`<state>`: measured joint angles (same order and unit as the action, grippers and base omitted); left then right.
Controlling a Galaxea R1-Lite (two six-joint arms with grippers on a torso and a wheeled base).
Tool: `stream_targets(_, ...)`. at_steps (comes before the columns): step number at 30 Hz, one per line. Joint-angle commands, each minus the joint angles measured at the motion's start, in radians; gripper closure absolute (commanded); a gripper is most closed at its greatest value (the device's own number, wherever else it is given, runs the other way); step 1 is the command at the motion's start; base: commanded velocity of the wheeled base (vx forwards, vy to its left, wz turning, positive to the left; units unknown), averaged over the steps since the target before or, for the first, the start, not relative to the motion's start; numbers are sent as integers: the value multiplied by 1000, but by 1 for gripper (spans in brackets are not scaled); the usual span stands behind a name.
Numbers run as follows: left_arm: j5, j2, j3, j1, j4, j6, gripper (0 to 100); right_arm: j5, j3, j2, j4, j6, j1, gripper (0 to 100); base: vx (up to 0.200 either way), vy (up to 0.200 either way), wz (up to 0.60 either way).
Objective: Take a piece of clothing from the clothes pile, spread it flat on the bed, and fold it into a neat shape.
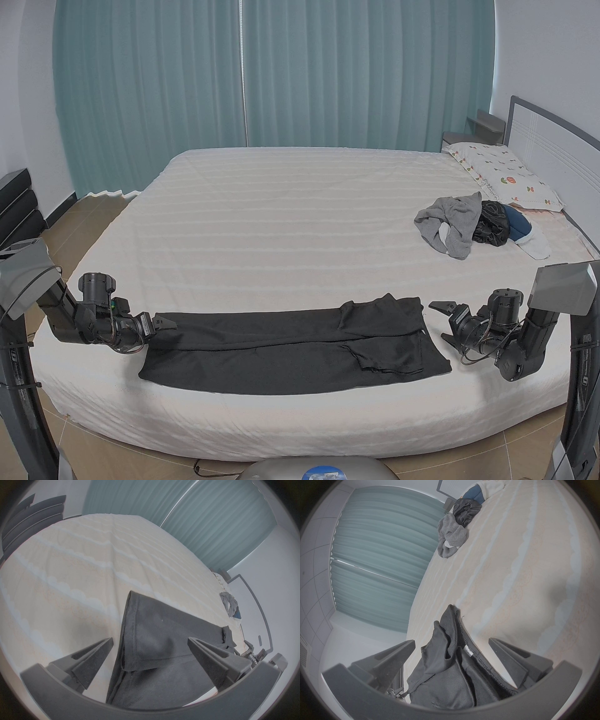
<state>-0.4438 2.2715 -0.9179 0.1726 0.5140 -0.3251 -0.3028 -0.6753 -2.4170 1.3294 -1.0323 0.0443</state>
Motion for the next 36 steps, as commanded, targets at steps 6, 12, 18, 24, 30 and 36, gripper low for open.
stream_targets(6, 7, -41, -10, -24, 103, -160, 0, 1, -1, -4, 1, 2, 2, 0, 0, 0, 0)
stream_targets(12, 11, 68, -19, -33, 219, -157, 0, 1, -1, -4, 1, 2, 2, 0, 0, 0, 0)
stream_targets(18, 30, 82, -26, -33, 205, -150, 0, 1, -1, -5, 1, 3, 2, 0, 0, 0, 0)
stream_targets(24, 31, 82, -26, -28, 158, -132, 0, 1, -1, -5, 1, 3, 2, 0, 0, 0, 0)
stream_targets(30, 42, 85, -12, -19, 116, -45, 0, 1, -1, -5, 1, 3, 3, 0, 0, 0, 0)
stream_targets(36, 54, 85, 17, -15, 118, 15, 0, 1, -1, -5, 1, 3, 3, 0, 0, 0, 0)
